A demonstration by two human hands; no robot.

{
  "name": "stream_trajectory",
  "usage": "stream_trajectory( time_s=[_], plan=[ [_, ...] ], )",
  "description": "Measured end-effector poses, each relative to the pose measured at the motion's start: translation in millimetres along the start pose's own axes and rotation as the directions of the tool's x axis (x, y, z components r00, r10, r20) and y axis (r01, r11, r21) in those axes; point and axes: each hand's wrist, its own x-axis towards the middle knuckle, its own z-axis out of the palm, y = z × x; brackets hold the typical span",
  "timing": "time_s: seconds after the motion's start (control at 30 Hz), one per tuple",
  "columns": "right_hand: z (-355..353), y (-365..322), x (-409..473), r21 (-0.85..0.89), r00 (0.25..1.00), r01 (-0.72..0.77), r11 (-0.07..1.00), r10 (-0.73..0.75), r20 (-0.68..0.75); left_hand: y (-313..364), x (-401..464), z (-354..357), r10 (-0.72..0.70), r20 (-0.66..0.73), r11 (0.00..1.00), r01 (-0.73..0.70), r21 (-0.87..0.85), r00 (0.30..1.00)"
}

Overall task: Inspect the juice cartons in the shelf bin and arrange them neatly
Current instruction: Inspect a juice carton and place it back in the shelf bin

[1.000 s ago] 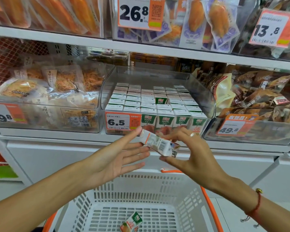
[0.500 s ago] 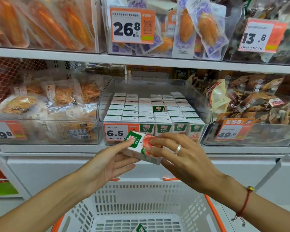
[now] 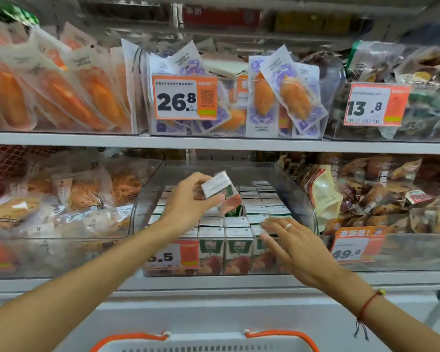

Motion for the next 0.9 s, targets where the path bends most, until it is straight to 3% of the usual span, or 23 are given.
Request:
stream_trajectory(
  time_s=[0.1, 0.2, 0.43, 0.63, 0.8, 0.9],
  plan=[
    [2, 5, 3, 0.022, 1.000, -0.015, 1.000, 0.015, 0.021, -5, 24, 10, 0.089, 0.117, 0.948, -0.120, 0.296, 0.989],
    [2, 8, 3, 0.009, 0.999, -0.025, 1.000, 0.025, 0.035, -2, 42, 15, 0.137, 0.217, 0.868, -0.223, 0.443, 0.966],
    [4, 9, 3, 0.002, 1.000, -0.022, 1.000, 0.022, 0.016, 21, 73, 15, 0.095, 0.392, 0.776, -0.314, 0.546, 0.915],
    [4, 8, 4, 0.011, 0.999, -0.028, 1.000, 0.028, 0.036, 27, 84, 18, 0.078, 0.470, 0.614, -0.414, 0.672, 0.879],
    [2, 7, 3, 0.004, 0.999, -0.030, 1.000, 0.030, 0.032, 20, 82, 25, 0.082, 0.434, 0.679, -0.369, 0.634, 0.897],
    [2, 6, 3, 0.008, 0.999, -0.033, 0.999, 0.033, 0.030, 12, 83, 29, 0.062, 0.369, 0.778, -0.277, 0.564, 0.927]
  ],
)
